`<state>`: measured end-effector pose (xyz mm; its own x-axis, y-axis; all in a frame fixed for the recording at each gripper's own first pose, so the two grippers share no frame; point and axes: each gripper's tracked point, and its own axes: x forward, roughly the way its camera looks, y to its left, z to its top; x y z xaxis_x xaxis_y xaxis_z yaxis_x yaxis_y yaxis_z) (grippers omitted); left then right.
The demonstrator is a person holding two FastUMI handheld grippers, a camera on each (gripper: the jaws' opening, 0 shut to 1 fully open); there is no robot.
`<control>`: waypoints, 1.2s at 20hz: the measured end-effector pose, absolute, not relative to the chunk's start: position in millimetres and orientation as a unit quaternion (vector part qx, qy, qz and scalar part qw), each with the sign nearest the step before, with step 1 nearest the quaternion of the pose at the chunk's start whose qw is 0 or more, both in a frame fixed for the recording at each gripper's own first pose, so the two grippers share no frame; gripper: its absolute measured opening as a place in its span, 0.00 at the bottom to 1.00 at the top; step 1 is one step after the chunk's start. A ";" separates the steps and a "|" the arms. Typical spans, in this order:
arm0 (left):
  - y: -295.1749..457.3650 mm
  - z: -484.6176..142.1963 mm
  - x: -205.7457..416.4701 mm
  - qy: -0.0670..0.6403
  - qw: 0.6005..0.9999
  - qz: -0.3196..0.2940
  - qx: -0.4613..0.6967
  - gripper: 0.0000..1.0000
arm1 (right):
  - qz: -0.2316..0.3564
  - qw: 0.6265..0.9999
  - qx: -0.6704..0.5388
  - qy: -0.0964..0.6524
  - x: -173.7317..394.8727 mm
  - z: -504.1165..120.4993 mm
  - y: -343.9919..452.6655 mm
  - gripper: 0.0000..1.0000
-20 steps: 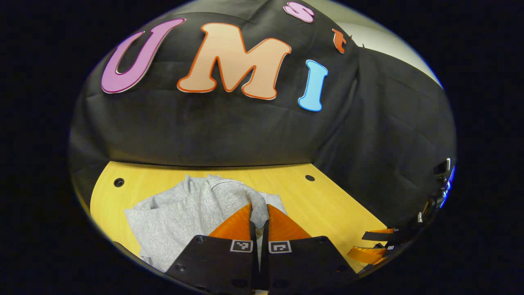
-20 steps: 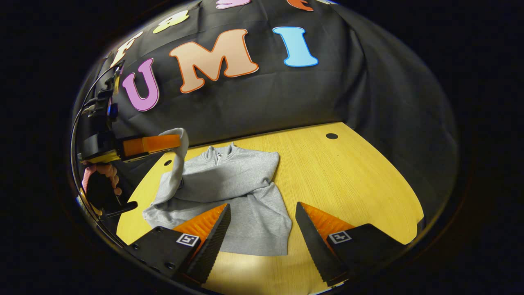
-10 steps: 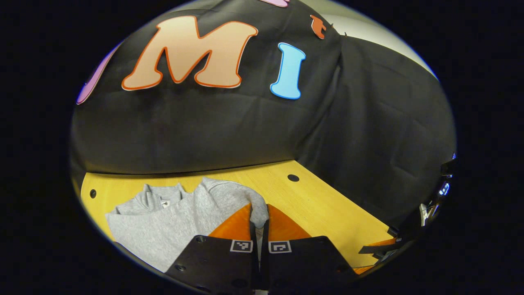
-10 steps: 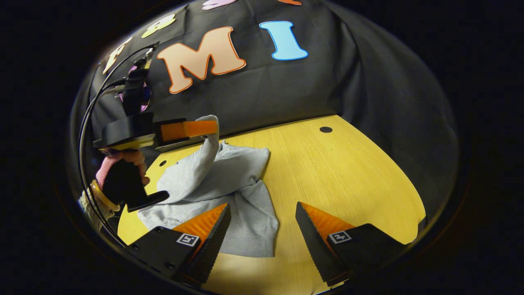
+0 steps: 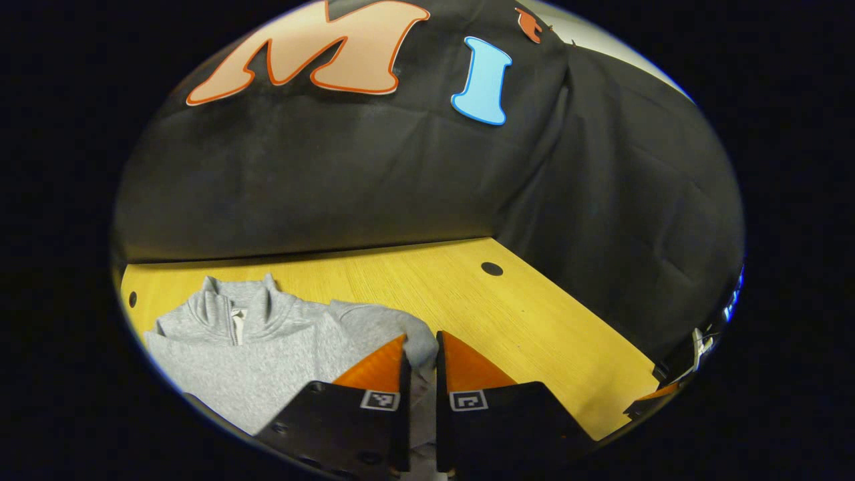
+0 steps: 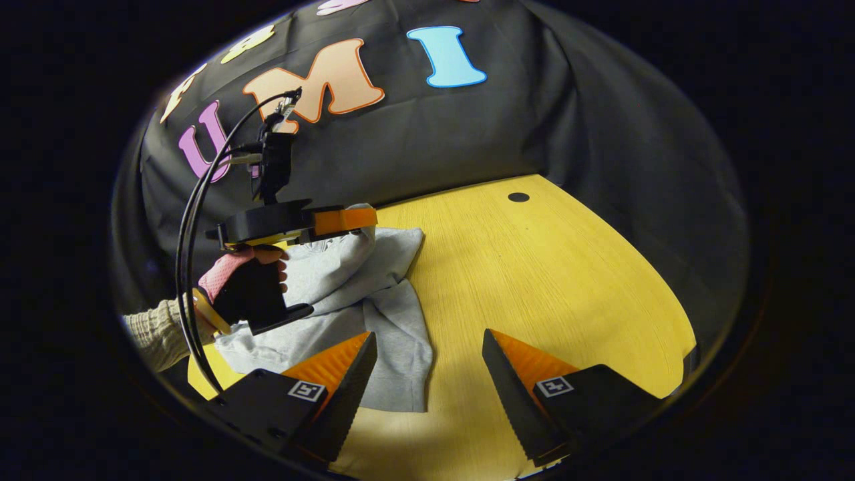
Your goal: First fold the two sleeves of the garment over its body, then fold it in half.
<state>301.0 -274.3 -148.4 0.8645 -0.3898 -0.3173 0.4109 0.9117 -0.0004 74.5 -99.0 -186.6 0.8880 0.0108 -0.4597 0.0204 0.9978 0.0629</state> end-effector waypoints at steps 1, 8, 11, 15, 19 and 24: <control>-277.0 -145.4 301.8 0.154 0.964 -0.213 0.031 0.17 | -0.003 0.971 0.030 0.236 75.0 -187.2 -99.1 0.98; -238.7 -98.5 279.2 0.101 0.979 -0.174 0.024 0.95 | 0.014 0.969 0.013 0.245 74.7 -197.2 -83.5 0.95; -185.8 -83.3 249.9 0.086 0.987 -0.134 0.025 0.95 | 0.025 0.967 0.008 0.255 71.8 -209.0 -74.0 0.95; -101.3 -93.3 201.6 0.099 0.992 -0.072 0.040 0.95 | 0.040 0.961 -0.003 0.272 67.4 -226.7 -61.5 0.98; -21.4 -117.8 146.2 0.126 0.992 -0.003 0.025 0.95 | 0.052 0.957 -0.023 0.283 66.4 -240.1 -49.2 0.98; 40.8 -153.4 88.3 0.159 0.986 0.052 0.001 0.95 | 0.058 0.953 -0.037 0.293 65.2 -256.9 -36.2 0.95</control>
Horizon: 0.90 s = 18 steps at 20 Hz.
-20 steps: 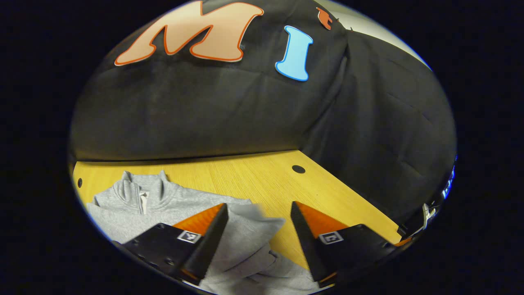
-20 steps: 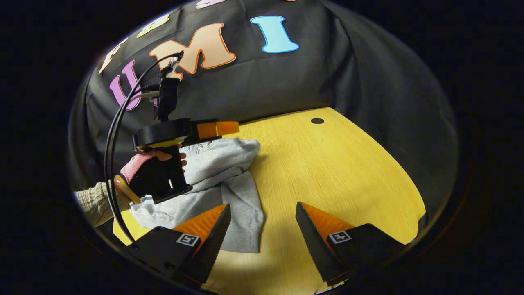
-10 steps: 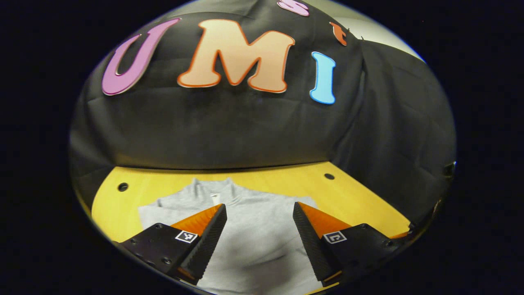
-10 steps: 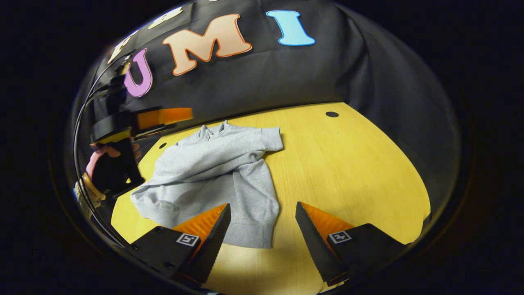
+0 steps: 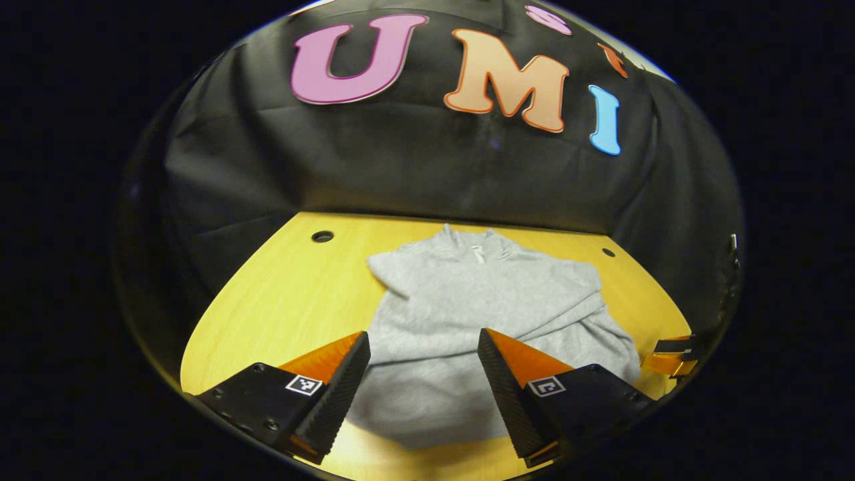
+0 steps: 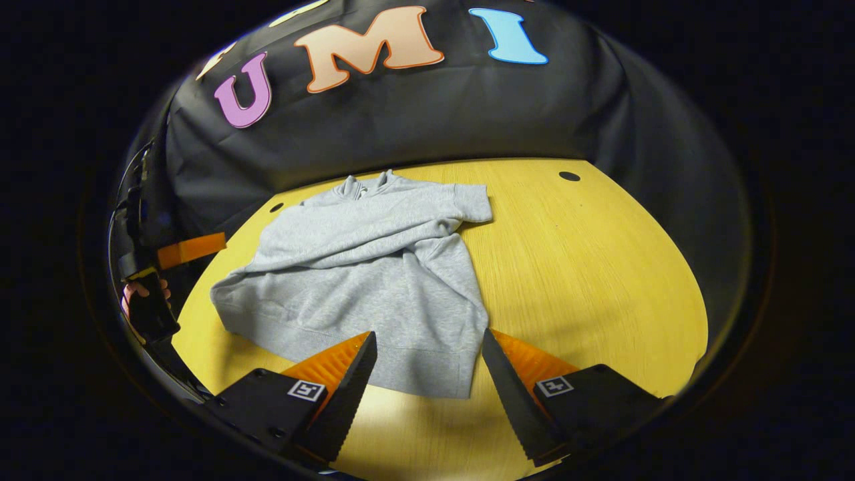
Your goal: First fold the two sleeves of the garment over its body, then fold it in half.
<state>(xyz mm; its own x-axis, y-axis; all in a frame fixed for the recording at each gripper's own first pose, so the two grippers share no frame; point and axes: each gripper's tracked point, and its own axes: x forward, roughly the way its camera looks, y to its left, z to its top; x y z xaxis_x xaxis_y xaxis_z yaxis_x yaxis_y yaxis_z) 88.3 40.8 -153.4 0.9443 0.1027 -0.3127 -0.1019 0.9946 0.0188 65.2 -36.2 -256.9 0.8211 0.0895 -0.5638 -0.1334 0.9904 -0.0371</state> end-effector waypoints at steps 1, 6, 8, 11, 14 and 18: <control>48.5 -160.0 79.4 0.164 0.985 0.058 -0.001 0.95 | 0.057 0.953 -0.039 0.295 64.8 -261.3 -34.8 0.98; 63.9 -211.1 45.6 0.207 0.975 0.077 -0.013 0.95 | 0.045 0.951 -0.036 0.305 63.0 -279.9 -33.8 0.95; 64.3 -224.3 39.9 0.217 0.973 0.078 -0.014 0.95 | 0.039 0.950 -0.043 0.306 63.3 -286.1 -35.5 0.95; 63.3 -238.5 41.5 0.229 0.970 0.073 -0.021 0.95 | 0.030 0.949 -0.055 0.309 64.6 -297.5 -35.4 0.95; 58.4 -247.5 46.5 0.234 0.970 0.069 -0.021 0.96 | 0.022 0.947 -0.066 0.313 65.7 -305.1 -35.7 0.95; 55.4 -253.6 54.4 0.237 0.969 0.063 -0.018 0.94 | 0.018 0.949 -0.081 0.305 65.5 -306.8 -35.1 0.95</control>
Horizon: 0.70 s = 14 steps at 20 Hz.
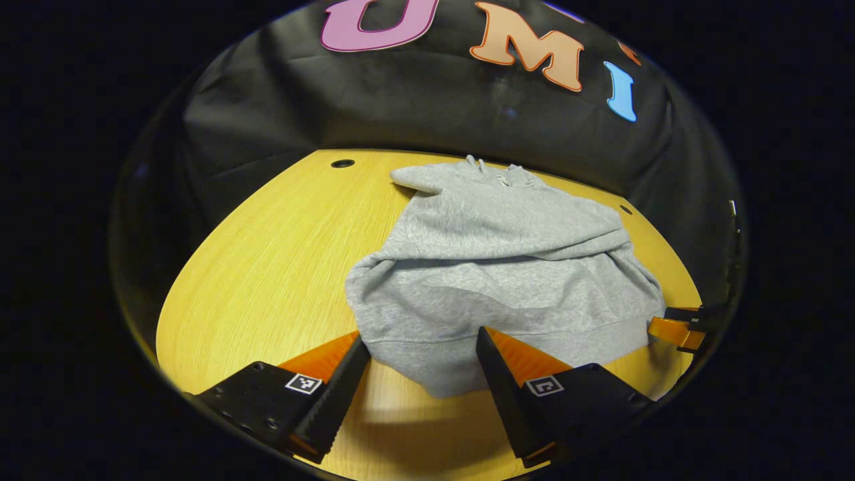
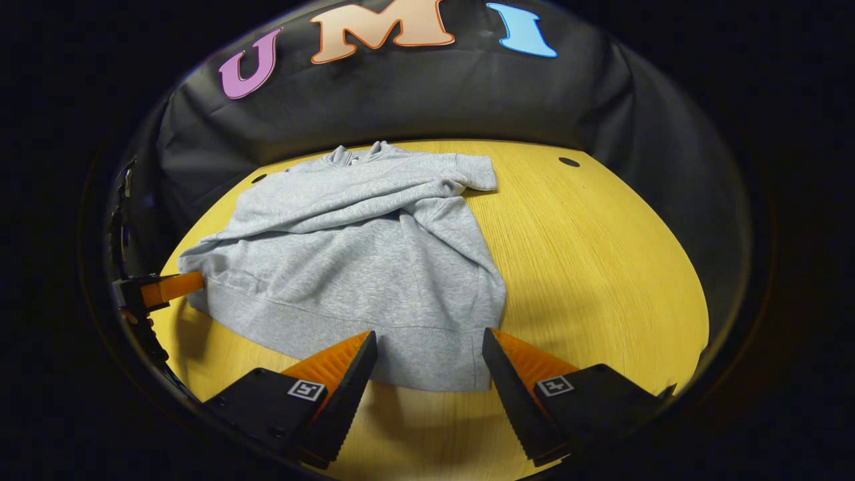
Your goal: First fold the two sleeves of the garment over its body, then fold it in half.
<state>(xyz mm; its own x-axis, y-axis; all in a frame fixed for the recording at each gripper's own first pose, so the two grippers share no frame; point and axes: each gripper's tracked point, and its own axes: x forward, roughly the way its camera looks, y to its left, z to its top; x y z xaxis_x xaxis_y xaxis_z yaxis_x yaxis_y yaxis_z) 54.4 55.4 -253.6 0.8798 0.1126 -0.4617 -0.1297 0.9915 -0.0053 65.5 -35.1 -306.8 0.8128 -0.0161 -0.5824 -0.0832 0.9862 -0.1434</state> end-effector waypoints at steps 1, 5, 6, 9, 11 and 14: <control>53.9 -255.2 54.4 0.238 0.969 0.062 -0.019 0.94 | 0.017 0.949 -0.083 0.304 66.1 -307.0 -35.5 0.95; 51.7 -260.3 52.3 0.239 0.969 0.057 -0.013 0.90 | 0.009 0.950 -0.084 0.299 65.6 -307.8 -37.0 0.97; 50.6 -262.9 51.0 0.243 0.968 0.055 -0.009 0.89 | 0.010 0.950 -0.081 0.300 65.2 -308.9 -37.3 0.95; 52.7 -265.5 49.0 0.242 0.969 0.053 0.007 0.81 | 0.014 0.950 -0.078 0.302 63.5 -309.4 -34.5 0.73; 48.6 -264.4 48.1 0.243 0.969 0.045 0.003 0.72 | 0.016 0.949 -0.082 0.305 63.1 -310.0 -33.1 0.58; 39.3 -265.1 48.1 0.251 0.968 0.022 -0.013 0.39 | 0.027 0.947 -0.060 0.314 61.0 -312.3 -24.0 0.26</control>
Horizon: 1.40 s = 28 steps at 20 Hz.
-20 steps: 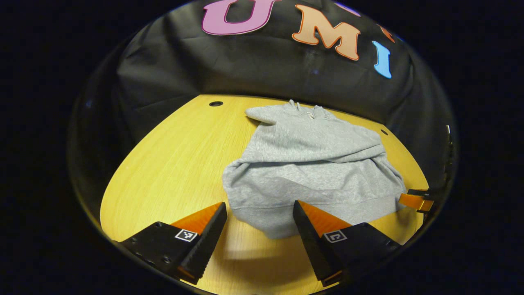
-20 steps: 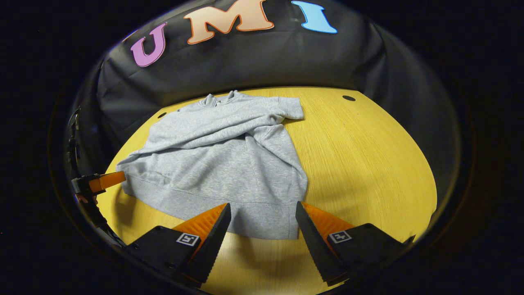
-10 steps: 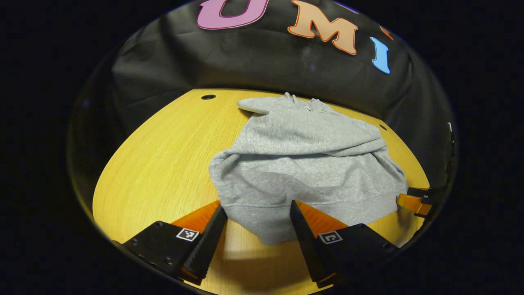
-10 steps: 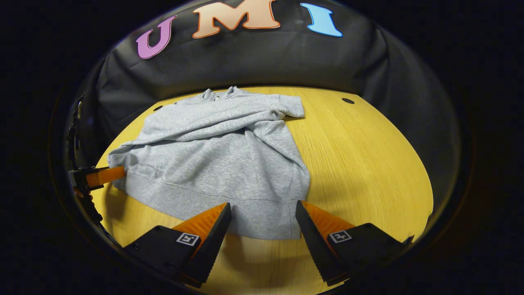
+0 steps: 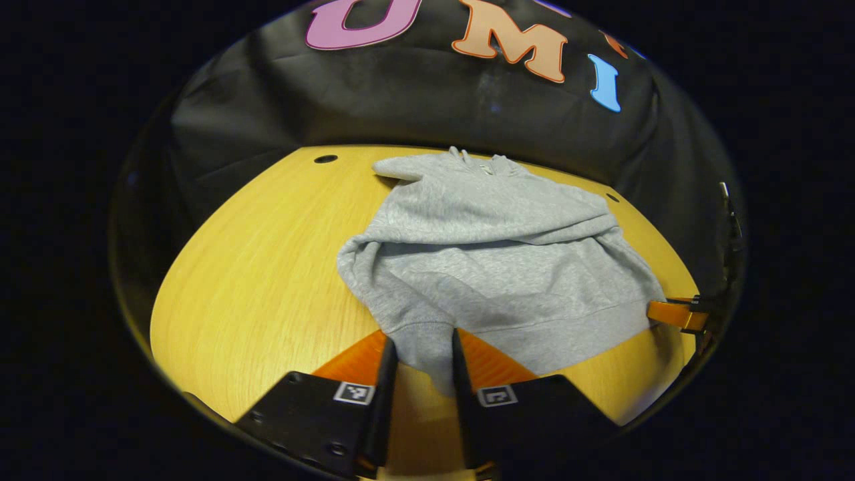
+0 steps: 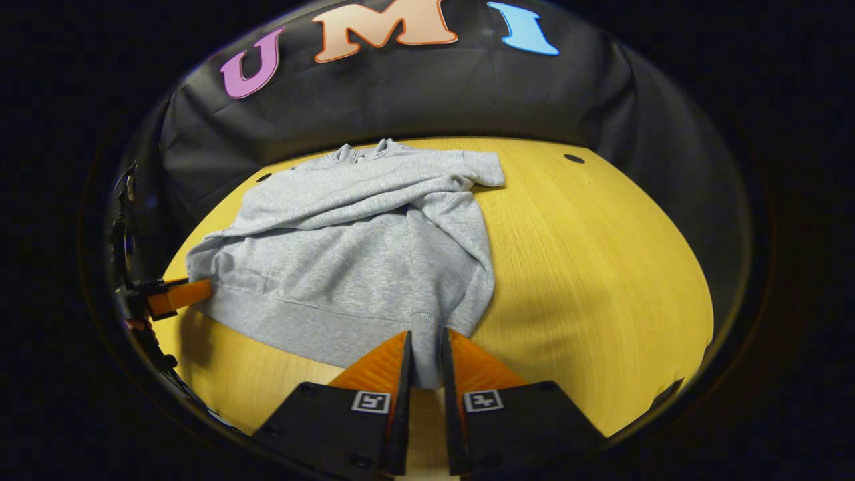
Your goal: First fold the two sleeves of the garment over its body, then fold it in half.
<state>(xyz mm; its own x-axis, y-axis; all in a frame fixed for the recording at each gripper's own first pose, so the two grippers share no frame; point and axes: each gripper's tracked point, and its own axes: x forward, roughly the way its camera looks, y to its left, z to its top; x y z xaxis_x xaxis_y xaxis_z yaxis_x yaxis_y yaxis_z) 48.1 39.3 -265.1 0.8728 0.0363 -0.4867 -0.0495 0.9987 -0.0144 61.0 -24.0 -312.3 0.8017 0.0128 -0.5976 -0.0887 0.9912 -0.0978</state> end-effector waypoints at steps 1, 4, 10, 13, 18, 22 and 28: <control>36.4 -264.7 49.6 0.254 0.967 0.016 -0.018 0.33 | 0.026 0.947 -0.061 0.315 61.2 -312.8 -23.5 0.14; 33.1 -265.1 50.1 0.262 0.965 0.019 -0.025 0.07 | 0.028 0.945 -0.070 0.319 59.4 -311.8 -21.3 0.07; 28.6 -252.3 46.6 0.267 0.963 0.008 -0.032 0.01 | 0.045 0.940 -0.021 0.337 57.2 -304.3 -16.7 0.05; 25.6 -232.2 47.1 0.249 0.967 0.000 -0.063 0.00 | 0.043 0.945 -0.003 0.324 59.3 -292.0 -14.8 0.05; 19.0 -188.1 58.8 0.213 0.975 -0.012 -0.065 0.00 | 0.054 0.954 -0.002 0.295 78.2 -259.0 -0.5 0.05; 12.2 -148.0 88.5 0.179 0.982 -0.023 -0.051 0.00 | 0.057 0.963 -0.006 0.263 109.0 -223.7 6.7 0.05; 19.1 -113.0 148.0 0.168 0.982 -0.005 -0.082 0.00 | 0.046 0.970 0.009 0.238 171.6 -191.3 6.7 0.04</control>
